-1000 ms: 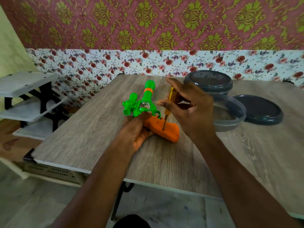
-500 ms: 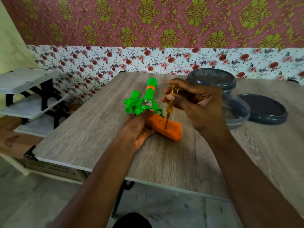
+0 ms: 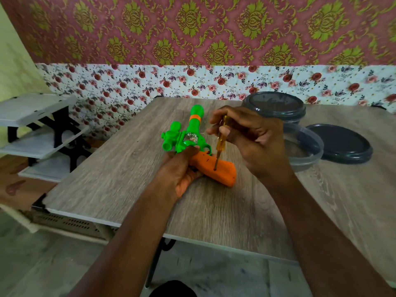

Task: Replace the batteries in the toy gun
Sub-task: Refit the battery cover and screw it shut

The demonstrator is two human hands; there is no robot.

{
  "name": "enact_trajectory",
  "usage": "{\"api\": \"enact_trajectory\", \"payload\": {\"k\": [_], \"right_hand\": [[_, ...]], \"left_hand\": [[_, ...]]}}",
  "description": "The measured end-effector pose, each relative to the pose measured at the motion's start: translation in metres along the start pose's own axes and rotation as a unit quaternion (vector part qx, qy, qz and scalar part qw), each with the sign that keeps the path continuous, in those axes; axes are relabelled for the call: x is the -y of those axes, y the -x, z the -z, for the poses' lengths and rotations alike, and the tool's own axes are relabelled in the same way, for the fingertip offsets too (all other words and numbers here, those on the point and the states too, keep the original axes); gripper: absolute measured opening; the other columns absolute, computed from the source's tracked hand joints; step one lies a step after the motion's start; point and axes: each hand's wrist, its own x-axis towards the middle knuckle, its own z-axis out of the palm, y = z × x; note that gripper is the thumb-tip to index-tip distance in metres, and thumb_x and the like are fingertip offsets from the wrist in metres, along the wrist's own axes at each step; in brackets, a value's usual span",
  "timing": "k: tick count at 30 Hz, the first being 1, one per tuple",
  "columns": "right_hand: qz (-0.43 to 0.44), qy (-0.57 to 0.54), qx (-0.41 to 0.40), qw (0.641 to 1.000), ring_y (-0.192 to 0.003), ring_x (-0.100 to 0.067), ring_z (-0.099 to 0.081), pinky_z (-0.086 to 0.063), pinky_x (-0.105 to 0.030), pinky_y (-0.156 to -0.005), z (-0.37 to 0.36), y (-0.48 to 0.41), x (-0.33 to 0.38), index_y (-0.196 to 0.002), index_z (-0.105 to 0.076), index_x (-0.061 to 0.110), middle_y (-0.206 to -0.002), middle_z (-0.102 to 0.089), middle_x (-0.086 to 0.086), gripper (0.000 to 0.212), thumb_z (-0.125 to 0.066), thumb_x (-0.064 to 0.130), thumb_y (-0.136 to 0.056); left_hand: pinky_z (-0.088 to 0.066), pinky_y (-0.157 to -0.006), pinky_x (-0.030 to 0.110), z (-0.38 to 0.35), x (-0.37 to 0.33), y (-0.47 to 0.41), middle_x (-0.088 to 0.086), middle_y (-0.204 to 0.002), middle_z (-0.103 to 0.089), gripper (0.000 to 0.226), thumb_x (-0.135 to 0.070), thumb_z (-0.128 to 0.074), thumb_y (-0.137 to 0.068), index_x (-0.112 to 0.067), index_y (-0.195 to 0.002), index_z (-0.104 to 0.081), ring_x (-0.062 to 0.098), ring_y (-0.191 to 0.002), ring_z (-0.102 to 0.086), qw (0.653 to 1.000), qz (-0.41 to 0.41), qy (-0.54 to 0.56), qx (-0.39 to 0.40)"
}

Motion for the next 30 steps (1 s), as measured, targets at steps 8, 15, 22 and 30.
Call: {"api": "enact_trajectory", "payload": {"k": [8,15,22,30], "right_hand": [[0.035,0.082,-0.012,0.996,-0.094,-0.029,-0.072,-0.063,-0.040,-0.084,0.006,-0.003,-0.004,-0.113,-0.073,-0.001,-0.099,-0.069,-0.020,0.028,-0.077,-0.005,-0.086],[0.043,0.134,0.000,0.990,-0.082,-0.015,-0.069,-0.055,-0.020,-0.076,0.009,-0.009,-0.001,-0.107,-0.076,0.004,-0.097,-0.068,-0.007,0.028,-0.085,0.007,-0.081],[0.017,0.078,0.026,0.996,-0.099,-0.024,-0.074,-0.063,-0.037,-0.080,0.007,-0.002,-0.001,-0.116,-0.071,-0.001,-0.111,-0.072,-0.010,0.022,-0.069,-0.001,-0.094],[-0.061,-0.002,0.025,0.998,-0.085,-0.030,-0.079,-0.065,-0.046,-0.078,0.018,-0.003,0.003,-0.117,-0.071,0.003,-0.101,-0.074,-0.017,0.027,-0.070,-0.004,-0.091]], "left_hand": [[-0.063,-0.066,0.055,0.000,0.000,-0.001,0.033,-0.127,-0.065,0.041,0.002,-0.058,-0.098,0.001,-0.139,-0.053,0.045,-0.108,-0.069,1.000,-0.004,0.023,0.007],[-0.060,-0.076,0.061,0.000,0.000,-0.001,0.032,-0.121,-0.068,0.039,0.001,-0.058,-0.098,-0.001,-0.137,-0.055,0.046,-0.103,-0.070,1.000,-0.003,0.009,0.013],[-0.058,-0.079,0.065,0.002,0.002,-0.004,0.030,-0.118,-0.070,0.040,0.000,-0.059,-0.097,-0.002,-0.138,-0.055,0.048,-0.111,-0.068,1.000,-0.002,0.006,-0.001],[-0.058,-0.078,0.065,-0.001,0.000,-0.003,0.033,-0.123,-0.067,0.040,0.000,-0.058,-0.098,-0.001,-0.138,-0.053,0.050,-0.116,-0.065,1.000,0.003,0.006,-0.003]]}}
